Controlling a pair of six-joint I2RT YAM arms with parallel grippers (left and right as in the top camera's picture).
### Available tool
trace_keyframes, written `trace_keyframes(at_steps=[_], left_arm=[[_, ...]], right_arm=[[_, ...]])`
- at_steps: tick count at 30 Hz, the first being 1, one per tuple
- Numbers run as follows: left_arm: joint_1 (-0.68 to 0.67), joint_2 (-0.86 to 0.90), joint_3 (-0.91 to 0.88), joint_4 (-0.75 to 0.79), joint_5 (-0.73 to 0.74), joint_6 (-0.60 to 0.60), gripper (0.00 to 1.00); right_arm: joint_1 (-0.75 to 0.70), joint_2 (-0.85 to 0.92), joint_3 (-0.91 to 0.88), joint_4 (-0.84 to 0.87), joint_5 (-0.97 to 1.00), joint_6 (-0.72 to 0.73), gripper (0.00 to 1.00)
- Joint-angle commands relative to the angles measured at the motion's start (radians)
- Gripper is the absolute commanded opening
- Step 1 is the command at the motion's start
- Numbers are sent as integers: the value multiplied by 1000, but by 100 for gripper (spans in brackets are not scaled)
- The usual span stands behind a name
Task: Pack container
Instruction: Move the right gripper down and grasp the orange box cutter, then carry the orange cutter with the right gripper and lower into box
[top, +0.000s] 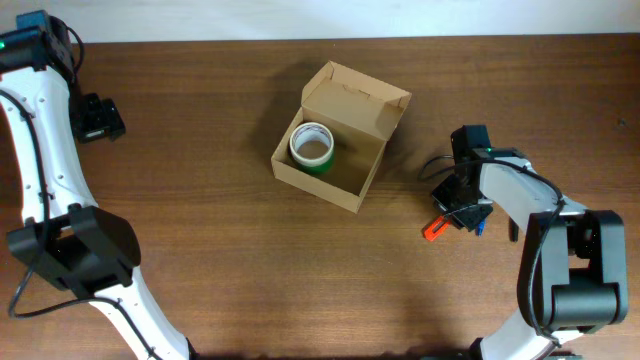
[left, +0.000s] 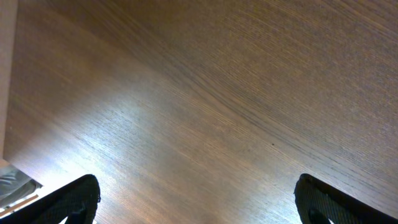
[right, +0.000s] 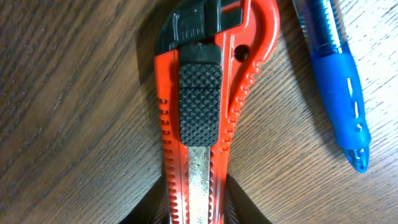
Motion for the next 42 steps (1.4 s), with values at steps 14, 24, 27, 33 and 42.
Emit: trace_keyframes(at_steps=[14, 24, 27, 33, 42], left_arm=[[5, -1, -4, 0, 3, 9, 100], [5, -1, -4, 0, 3, 9, 100], [5, -1, -4, 0, 3, 9, 100], [5, -1, -4, 0, 3, 9, 100], [5, -1, -4, 0, 3, 9, 100]], right_arm=[[14, -17, 132, -43, -25, -316, 25], [98, -84, 581, -348, -17, -650, 20], [130, -84, 711, -429, -2, -716, 20], [239, -84, 937, -566, 2, -985, 20], [434, -71, 973, -598, 73, -1230, 17]])
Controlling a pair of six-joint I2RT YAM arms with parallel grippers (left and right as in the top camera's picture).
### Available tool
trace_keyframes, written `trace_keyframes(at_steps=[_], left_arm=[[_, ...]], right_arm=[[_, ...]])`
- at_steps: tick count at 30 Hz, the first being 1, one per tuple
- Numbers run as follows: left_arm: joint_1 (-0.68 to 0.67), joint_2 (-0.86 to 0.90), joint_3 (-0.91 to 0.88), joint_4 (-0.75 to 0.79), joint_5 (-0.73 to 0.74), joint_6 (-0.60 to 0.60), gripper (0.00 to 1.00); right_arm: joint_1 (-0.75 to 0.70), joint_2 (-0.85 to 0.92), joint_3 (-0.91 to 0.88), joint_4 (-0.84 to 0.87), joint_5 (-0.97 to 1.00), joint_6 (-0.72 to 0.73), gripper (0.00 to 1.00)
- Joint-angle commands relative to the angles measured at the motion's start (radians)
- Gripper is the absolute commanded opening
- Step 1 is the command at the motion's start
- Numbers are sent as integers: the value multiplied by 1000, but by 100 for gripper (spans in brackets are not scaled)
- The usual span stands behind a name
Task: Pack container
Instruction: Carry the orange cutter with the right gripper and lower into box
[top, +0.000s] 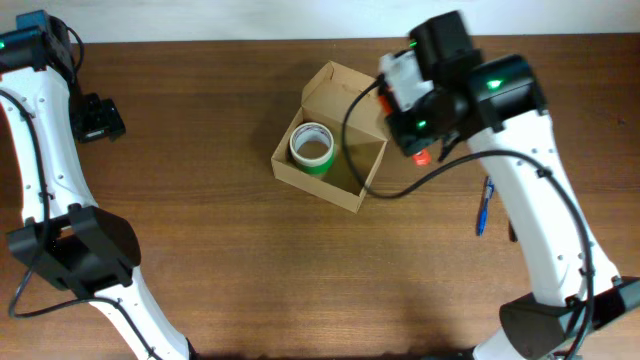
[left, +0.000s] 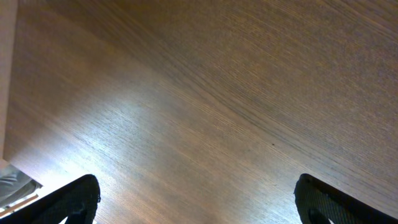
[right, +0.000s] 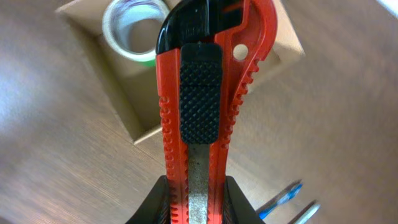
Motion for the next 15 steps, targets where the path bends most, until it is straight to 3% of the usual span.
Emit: trace_keyframes(at_steps=[1, 8, 15], left_arm=[[5, -1, -4, 0, 3, 9, 100], [5, -1, -4, 0, 3, 9, 100], [5, -1, -4, 0, 3, 9, 100]], right_arm=[[75, 1, 18, 42, 98, -122, 17], [113, 85, 18, 177, 132, -175, 13], [113, 248, 18, 164, 131, -200, 10]])
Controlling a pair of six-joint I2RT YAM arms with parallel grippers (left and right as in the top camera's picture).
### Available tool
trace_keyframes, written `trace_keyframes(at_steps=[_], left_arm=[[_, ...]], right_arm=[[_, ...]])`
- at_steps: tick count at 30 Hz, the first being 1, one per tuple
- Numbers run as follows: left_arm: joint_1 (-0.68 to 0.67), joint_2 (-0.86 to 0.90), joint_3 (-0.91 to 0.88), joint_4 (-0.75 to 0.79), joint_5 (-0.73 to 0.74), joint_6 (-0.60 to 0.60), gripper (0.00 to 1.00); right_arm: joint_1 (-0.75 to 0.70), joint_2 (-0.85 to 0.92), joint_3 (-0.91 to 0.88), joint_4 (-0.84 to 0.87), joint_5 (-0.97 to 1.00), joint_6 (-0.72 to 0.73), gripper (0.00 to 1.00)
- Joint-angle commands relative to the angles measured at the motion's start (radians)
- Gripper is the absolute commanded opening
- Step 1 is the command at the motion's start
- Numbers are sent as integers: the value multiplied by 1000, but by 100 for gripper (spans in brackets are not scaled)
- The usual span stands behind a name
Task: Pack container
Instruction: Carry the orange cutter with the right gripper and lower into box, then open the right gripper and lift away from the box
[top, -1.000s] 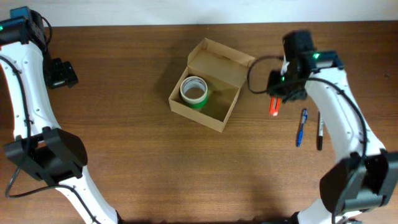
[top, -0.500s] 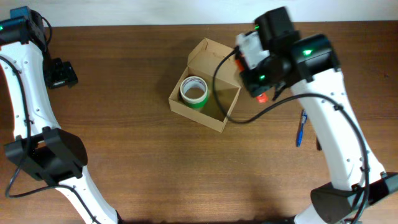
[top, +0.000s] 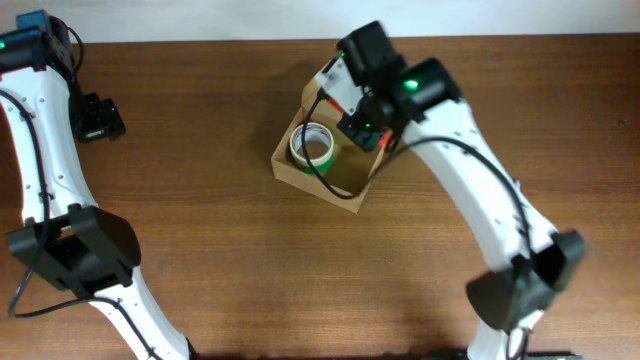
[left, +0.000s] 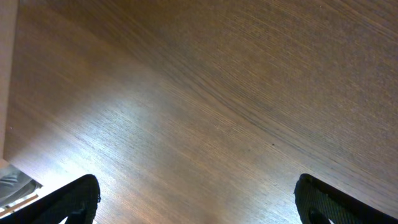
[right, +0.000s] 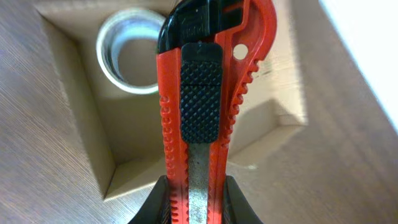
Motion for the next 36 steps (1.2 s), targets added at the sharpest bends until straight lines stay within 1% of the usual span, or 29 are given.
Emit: trace_keyframes(at_steps=[1, 10, 21, 32, 36], left_arm=[[5, -1, -4, 0, 3, 9, 100], [5, -1, -4, 0, 3, 9, 100], [5, -1, -4, 0, 3, 9, 100], [5, -1, -4, 0, 3, 9, 100], [5, -1, -4, 0, 3, 9, 100]], right_arm=[[4, 90, 10, -11, 14, -24, 10], [46, 201, 9, -13, -101, -23, 10], [133, 273, 7, -2, -102, -20, 9], [134, 292, 5, 7, -104, -19, 8], [134, 294, -6, 11, -134, -19, 8]])
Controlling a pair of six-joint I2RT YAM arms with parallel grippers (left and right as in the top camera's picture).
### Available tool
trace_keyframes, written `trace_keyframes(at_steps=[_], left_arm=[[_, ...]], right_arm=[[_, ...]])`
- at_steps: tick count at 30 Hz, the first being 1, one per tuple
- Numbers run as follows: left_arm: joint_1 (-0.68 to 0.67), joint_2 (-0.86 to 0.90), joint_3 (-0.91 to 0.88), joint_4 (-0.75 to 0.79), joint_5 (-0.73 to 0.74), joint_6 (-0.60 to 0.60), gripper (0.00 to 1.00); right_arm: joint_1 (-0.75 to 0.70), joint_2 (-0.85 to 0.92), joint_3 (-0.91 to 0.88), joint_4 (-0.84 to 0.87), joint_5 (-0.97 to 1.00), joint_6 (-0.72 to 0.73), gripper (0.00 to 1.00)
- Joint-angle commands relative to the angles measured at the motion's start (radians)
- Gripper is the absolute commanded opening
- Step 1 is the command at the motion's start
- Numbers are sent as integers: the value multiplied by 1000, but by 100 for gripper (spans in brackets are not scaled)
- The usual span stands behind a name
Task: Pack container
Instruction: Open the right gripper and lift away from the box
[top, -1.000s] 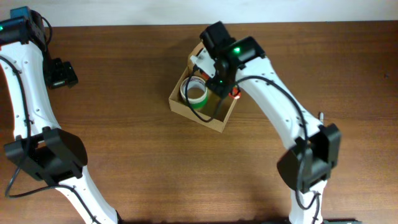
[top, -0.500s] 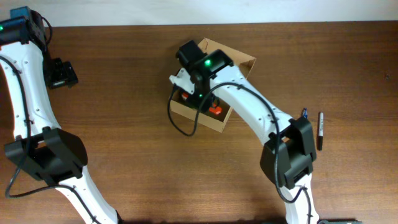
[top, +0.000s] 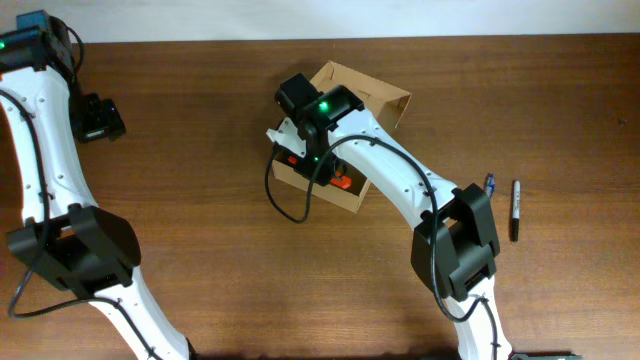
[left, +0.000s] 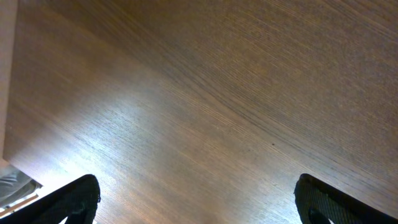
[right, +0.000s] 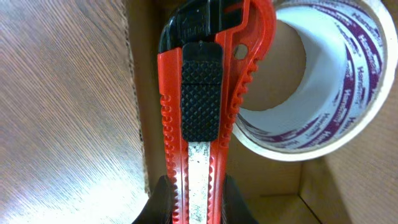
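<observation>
An open cardboard box stands at mid-table. My right gripper reaches down into its left side, shut on a red utility knife with a black ribbed slider. The right wrist view has the knife pointing along the box's left wall, close beside a roll of white tape on the box floor. A bit of the knife shows under the arm from overhead, where the tape is hidden. My left gripper hangs open at the far left; its fingers frame bare wood.
A blue pen and a black marker lie on the table to the right of the box. The box's lid flap stands up at its back right. The right arm stretches across the box from the right.
My right gripper, still shut on the knife, has gone from above the box's middle to low over its left side, next to the tape roll. The left arm has not moved.
My right gripper was first shut on the knife where it lay on the table beside the blue pen. It then held the knife in the air right of the box, then over the box opening, and now low inside by the tape.
</observation>
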Motion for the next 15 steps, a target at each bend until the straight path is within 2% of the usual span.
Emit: trace_keyframes(at_steps=[1, 9, 15], left_arm=[[4, -1, -4, 0, 3, 9, 100], [4, -1, -4, 0, 3, 9, 100], [4, -1, -4, 0, 3, 9, 100]], right_arm=[[2, 13, -10, 5, -39, -5, 8], [2, 23, -27, 11, -39, -2, 9], [2, 29, -27, 8, -38, -2, 25]])
